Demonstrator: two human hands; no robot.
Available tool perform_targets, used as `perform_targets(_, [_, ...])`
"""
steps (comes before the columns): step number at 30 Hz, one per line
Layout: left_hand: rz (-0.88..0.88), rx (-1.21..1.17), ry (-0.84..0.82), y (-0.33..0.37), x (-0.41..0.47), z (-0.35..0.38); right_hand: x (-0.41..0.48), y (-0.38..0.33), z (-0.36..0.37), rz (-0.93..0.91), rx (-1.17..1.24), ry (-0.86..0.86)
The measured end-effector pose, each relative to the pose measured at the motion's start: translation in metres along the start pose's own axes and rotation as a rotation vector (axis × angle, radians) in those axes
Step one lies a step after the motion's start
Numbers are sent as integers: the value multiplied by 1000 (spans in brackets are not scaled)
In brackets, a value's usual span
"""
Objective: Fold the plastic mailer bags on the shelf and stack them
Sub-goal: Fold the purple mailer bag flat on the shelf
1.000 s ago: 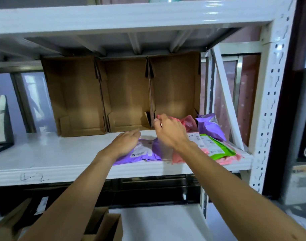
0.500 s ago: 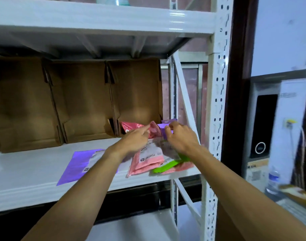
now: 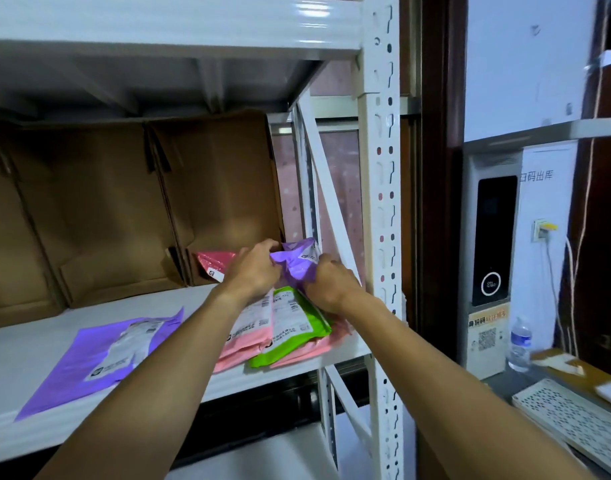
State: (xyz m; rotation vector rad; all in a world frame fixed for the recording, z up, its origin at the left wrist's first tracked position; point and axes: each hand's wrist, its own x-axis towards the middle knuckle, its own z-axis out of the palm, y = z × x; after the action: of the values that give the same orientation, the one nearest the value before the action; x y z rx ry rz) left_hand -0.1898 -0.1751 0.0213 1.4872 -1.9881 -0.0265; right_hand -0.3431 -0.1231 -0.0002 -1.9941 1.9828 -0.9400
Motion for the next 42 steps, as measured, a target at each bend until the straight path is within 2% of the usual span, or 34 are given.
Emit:
perform_targets(4, [-9, -33, -58, -3, 14, 9, 6, 3, 2, 19, 0, -35])
perform_targets(9, [-51, -112, -2, -8, 19, 12, 7, 4, -2, -4, -134, 35])
perform_targets(15, [-26, -237, 97, -14, 14, 0, 5, -6, 3, -33, -93, 234])
perform_targets(23, [43, -171, 204, -35, 2, -61, 1, -53, 5, -186, -54, 555])
perform_targets(29, [75, -52, 236, -66, -23, -113, -12, -95, 11, -379, -62, 516])
perform_targets(38, [-34, 35, 303, -132, -96, -173, -41, -145, 46, -665, -178, 434])
perform_targets(42, [-63, 29, 240, -158, -138, -175, -58, -146, 70, -722, -230, 400])
